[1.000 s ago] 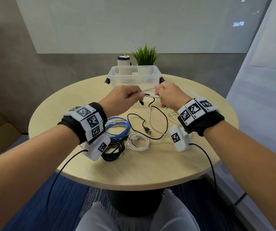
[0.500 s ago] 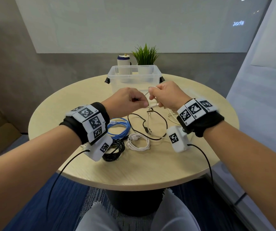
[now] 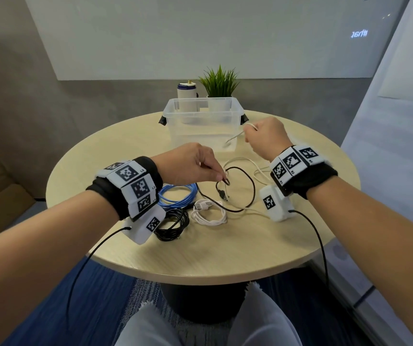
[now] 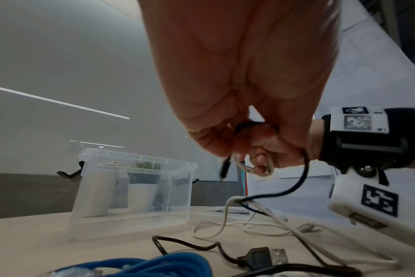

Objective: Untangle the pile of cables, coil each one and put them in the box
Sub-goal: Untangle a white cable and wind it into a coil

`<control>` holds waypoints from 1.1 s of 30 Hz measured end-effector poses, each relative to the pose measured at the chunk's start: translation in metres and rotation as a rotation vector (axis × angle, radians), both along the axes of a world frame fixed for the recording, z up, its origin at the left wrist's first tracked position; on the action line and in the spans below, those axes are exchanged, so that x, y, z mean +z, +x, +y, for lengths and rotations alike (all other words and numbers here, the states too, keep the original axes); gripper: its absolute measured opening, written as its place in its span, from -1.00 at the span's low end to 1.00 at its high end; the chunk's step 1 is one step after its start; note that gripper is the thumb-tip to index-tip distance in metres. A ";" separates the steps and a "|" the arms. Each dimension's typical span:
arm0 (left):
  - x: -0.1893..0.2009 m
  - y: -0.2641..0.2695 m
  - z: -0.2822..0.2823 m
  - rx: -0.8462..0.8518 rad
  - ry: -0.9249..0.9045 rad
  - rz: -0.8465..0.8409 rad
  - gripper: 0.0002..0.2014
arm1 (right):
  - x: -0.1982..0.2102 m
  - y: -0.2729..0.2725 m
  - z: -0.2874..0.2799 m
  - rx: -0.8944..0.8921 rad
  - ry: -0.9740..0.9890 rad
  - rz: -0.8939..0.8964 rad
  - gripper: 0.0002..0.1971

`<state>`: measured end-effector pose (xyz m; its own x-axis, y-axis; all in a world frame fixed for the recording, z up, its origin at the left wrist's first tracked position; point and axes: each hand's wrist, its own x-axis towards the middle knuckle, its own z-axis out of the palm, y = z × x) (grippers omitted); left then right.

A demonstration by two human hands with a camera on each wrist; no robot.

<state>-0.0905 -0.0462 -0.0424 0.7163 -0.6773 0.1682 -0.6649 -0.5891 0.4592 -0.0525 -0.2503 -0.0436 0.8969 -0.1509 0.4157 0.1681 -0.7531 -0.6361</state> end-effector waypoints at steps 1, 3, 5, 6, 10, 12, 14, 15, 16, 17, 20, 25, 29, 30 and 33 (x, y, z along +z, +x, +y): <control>-0.001 0.001 0.000 0.037 0.048 -0.035 -0.85 | 0.002 0.001 -0.002 0.011 0.042 0.034 -0.64; -0.001 0.009 0.004 0.143 0.193 -0.098 -0.82 | 0.006 0.002 -0.001 0.065 0.196 0.098 -0.64; -0.002 0.019 0.007 0.268 0.304 -0.097 -0.76 | 0.008 0.003 0.002 0.144 0.397 0.141 -0.62; -0.002 0.023 0.008 0.330 0.309 -0.094 -0.69 | 0.008 0.003 0.004 0.176 0.460 0.156 -0.61; 0.007 0.024 0.004 0.409 -0.003 -0.170 -0.58 | 0.009 -0.002 0.011 0.260 0.490 0.207 -0.61; 0.010 0.021 0.001 0.314 -0.169 -0.243 -0.69 | 0.011 -0.007 0.017 0.320 0.582 0.266 -0.63; 0.009 0.019 -0.003 0.223 -0.301 -0.350 -0.77 | 0.013 -0.012 0.025 0.416 0.672 0.359 -0.66; 0.007 0.019 -0.004 0.200 -0.348 -0.403 -0.78 | 0.014 -0.015 0.028 0.470 0.698 0.407 -0.65; 0.005 0.020 -0.005 0.197 -0.388 -0.439 -0.76 | 0.014 -0.018 0.030 0.523 0.715 0.448 -0.65; 0.005 0.021 -0.005 0.201 -0.411 -0.452 -0.73 | 0.015 -0.020 0.032 0.571 0.719 0.475 -0.64; 0.007 0.020 -0.005 0.219 -0.294 -0.427 -0.58 | 0.018 -0.027 0.034 0.673 0.723 0.511 -0.66; 0.009 0.021 -0.002 0.236 -0.074 -0.263 -0.35 | 0.018 -0.028 0.034 0.747 0.724 0.470 -0.66; 0.010 0.012 -0.006 0.233 -0.176 -0.175 -0.55 | 0.019 -0.030 0.036 0.734 0.747 0.457 -0.66; 0.010 0.011 -0.007 0.258 -0.192 -0.167 -0.60 | 0.019 -0.031 0.036 0.750 0.756 0.463 -0.68; 0.008 0.010 -0.007 0.326 -0.276 -0.086 -0.77 | 0.020 -0.034 0.036 0.776 0.731 0.477 -0.76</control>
<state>-0.0804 -0.0530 -0.0347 0.8605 -0.3390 0.3802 -0.5073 -0.6373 0.5800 -0.0864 -0.2145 -0.0234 0.8954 0.4421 0.0527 0.0497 0.0184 -0.9986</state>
